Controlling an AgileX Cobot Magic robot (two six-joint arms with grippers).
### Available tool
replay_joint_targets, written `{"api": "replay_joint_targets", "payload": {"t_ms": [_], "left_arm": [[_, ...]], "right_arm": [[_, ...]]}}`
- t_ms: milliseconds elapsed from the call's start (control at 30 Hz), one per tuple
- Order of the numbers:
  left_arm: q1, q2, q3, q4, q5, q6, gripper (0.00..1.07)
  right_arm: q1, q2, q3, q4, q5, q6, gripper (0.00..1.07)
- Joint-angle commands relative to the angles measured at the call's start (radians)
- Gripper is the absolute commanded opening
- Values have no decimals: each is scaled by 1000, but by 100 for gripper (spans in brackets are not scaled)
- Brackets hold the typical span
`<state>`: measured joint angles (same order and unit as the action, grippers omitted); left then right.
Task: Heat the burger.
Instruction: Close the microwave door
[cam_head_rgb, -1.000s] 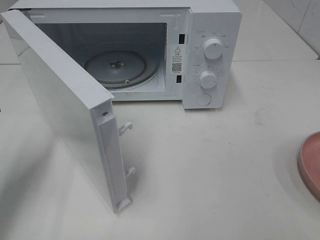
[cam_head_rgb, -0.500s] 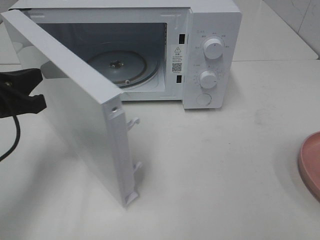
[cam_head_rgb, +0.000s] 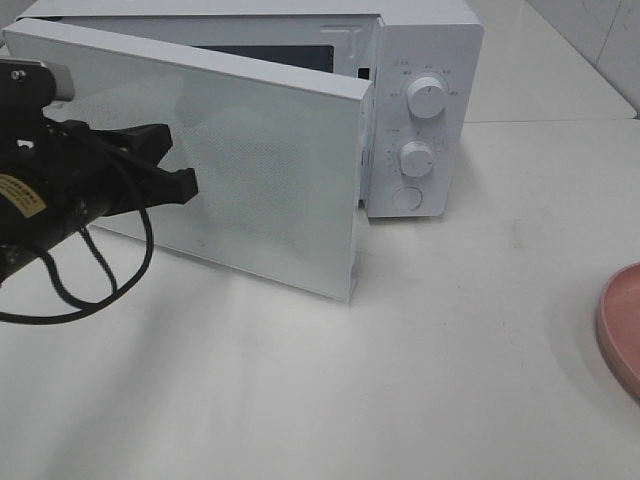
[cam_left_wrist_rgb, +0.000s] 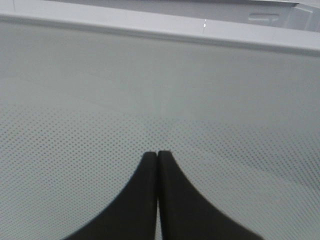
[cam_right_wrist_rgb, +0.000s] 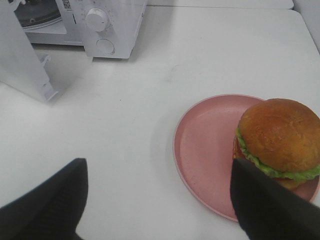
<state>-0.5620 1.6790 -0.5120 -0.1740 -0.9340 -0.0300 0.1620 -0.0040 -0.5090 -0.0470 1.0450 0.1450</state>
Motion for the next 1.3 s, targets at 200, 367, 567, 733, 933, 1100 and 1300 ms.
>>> {"api": "replay_joint_targets", "payload": {"t_ms": [200,367,567,733,933,1100,1300], "left_arm": [[-86,57,-113,-177,43,88,0],[-118,100,-207,-215,88,130,0],[-150,153,-338,-293,151,206,0],[-150,193,-419,-320,191,232,0],[-150,243,-513,-342,229,252,0],[-150,286,-593,-386,258,290,0],[-149,333,-672,-470,278,353,0]], "right_arm": [[-7,-26,2,2,-8,-11,75],[-7,-26,2,2,-8,-11,75],[-7,-26,2,2,-8,-11,75],[-7,-26,2,2,-8,-11,75],[-7,-26,2,2,-8,-11,75],[-7,-26,2,2,-8,-11,75],[-7,-26,2,2,-8,-10,75]]}}
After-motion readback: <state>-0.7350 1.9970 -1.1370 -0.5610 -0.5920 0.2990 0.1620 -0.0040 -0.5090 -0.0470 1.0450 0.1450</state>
